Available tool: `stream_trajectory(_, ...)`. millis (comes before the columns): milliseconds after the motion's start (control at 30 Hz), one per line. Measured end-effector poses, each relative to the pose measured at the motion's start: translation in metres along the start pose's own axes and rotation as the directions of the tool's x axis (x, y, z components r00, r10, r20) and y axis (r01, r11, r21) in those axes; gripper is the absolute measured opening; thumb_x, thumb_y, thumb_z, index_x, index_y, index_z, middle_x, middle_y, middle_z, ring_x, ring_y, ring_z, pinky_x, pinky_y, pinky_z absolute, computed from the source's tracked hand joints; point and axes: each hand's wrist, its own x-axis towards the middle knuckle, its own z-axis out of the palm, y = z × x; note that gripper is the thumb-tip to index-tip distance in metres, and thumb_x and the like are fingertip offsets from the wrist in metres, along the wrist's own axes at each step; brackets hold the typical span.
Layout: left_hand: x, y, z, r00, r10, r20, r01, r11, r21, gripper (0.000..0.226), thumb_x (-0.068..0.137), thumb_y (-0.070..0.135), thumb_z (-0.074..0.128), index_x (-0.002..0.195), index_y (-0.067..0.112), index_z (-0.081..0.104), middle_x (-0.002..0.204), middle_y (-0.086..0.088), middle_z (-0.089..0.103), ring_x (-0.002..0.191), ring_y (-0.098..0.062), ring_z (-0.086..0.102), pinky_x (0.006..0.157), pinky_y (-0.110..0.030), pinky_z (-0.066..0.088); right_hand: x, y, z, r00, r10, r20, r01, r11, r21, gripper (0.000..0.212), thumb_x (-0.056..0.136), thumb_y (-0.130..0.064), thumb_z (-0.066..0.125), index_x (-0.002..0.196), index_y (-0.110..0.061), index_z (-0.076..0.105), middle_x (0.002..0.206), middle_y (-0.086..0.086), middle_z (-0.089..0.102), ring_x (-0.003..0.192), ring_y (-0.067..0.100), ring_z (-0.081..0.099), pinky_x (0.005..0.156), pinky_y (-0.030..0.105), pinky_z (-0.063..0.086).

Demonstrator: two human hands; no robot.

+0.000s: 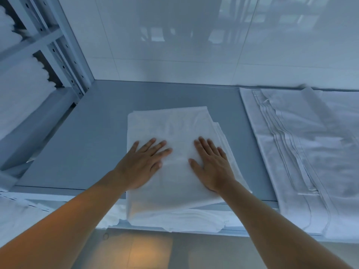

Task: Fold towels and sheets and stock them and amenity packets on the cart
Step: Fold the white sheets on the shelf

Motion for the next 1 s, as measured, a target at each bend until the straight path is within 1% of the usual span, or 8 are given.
stream_trajectory(100,-0.010,0.038,0.009,0.955,-0.296,-0.012,0.295,0.954,-0.056,0.059,0.106,0.052,0.020,0.163,0.038,0.012,0.173,0.007,0.006,0.159,-0.024,0.009,0.122,-0.060,0.020,0.000,-0.018,0.003,0.997,0.066,-0.035,-0.066,0.998,0.013,0.075,0.100,-0.067,0.019,0.165,-0.032,0.005,0.173,-0.010,0.001,0.159,0.015,-0.001,0.129,0.043,0.007)
stream_trajectory(167,-0.024,0.060,0.020,0.925,-0.378,-0.039,0.370,0.919,-0.135,0.067,0.102,0.061,0.013,0.163,0.034,0.019,0.173,0.004,0.011,0.159,-0.025,0.010,0.121,-0.061,0.018,0.002,-0.030,0.009,0.993,0.111,-0.043,-0.109,0.993,0.035,0.075,0.101,-0.065,0.020,0.165,-0.030,0.005,0.173,-0.008,0.002,0.160,0.016,-0.001,0.129,0.045,0.007)
stream_trajectory(267,-0.029,0.056,0.027,0.918,-0.385,-0.099,0.370,0.918,-0.141,0.073,0.097,0.063,0.009,0.163,0.034,0.021,0.172,0.005,0.014,0.159,-0.023,0.011,0.122,-0.060,0.017,0.008,-0.041,0.011,0.989,0.140,-0.047,-0.138,0.989,0.057,0.074,0.102,-0.061,0.025,0.165,-0.028,0.006,0.173,-0.007,0.002,0.160,0.018,-0.002,0.128,0.047,0.005)
stream_trajectory(367,-0.030,0.044,0.028,0.924,-0.361,-0.124,0.341,0.927,-0.159,0.072,0.096,0.064,0.010,0.163,0.036,0.018,0.172,0.007,0.011,0.159,-0.021,0.008,0.124,-0.057,0.015,0.000,-0.032,0.004,1.000,0.019,0.024,-0.021,0.997,0.071,0.073,0.102,-0.059,0.031,0.165,-0.032,0.006,0.173,-0.010,-0.002,0.159,0.015,-0.006,0.129,0.046,0.002)
stream_trajectory(433,-0.035,0.036,0.030,0.934,-0.336,-0.122,0.314,0.934,-0.168,0.072,0.096,0.064,0.011,0.163,0.037,0.016,0.173,0.009,0.009,0.160,-0.019,0.006,0.124,-0.057,0.014,-0.020,-0.020,0.004,0.997,-0.069,0.041,0.067,0.996,0.055,0.072,0.101,-0.062,0.025,0.165,-0.038,0.003,0.172,-0.015,-0.006,0.158,0.010,-0.009,0.129,0.044,0.003)
stream_trajectory(567,-0.040,0.013,0.032,0.946,-0.301,-0.124,0.277,0.944,-0.180,0.070,0.098,0.064,0.013,0.163,0.038,0.013,0.173,0.010,0.005,0.160,-0.018,0.003,0.125,-0.056,0.012,-0.040,-0.025,0.014,0.999,-0.040,0.009,0.039,0.997,0.067,0.072,0.099,-0.068,0.020,0.163,-0.044,-0.001,0.170,-0.021,-0.009,0.155,0.003,-0.016,0.128,0.040,-0.001)
stream_trajectory(767,-0.045,-0.061,0.029,0.946,-0.299,-0.129,0.277,0.947,-0.162,0.073,0.096,0.064,0.012,0.163,0.036,0.019,0.172,0.009,0.011,0.159,-0.019,0.009,0.124,-0.055,0.016,0.009,-0.091,0.029,0.999,-0.038,0.006,0.037,0.996,0.077,0.073,0.099,-0.065,0.023,0.164,-0.040,0.003,0.172,-0.017,-0.006,0.157,0.007,-0.012,0.129,0.042,-0.001)
stream_trajectory(1000,-0.055,-0.173,0.031,0.943,-0.311,-0.115,0.294,0.945,-0.145,0.071,0.096,0.065,0.011,0.163,0.038,0.014,0.172,0.011,0.008,0.159,-0.017,0.005,0.126,-0.054,0.013,0.072,-0.181,0.059,0.999,-0.046,-0.007,0.047,0.993,0.104,0.074,0.097,-0.065,0.024,0.164,-0.038,0.008,0.172,-0.013,-0.001,0.159,0.011,-0.007,0.129,0.044,0.001)
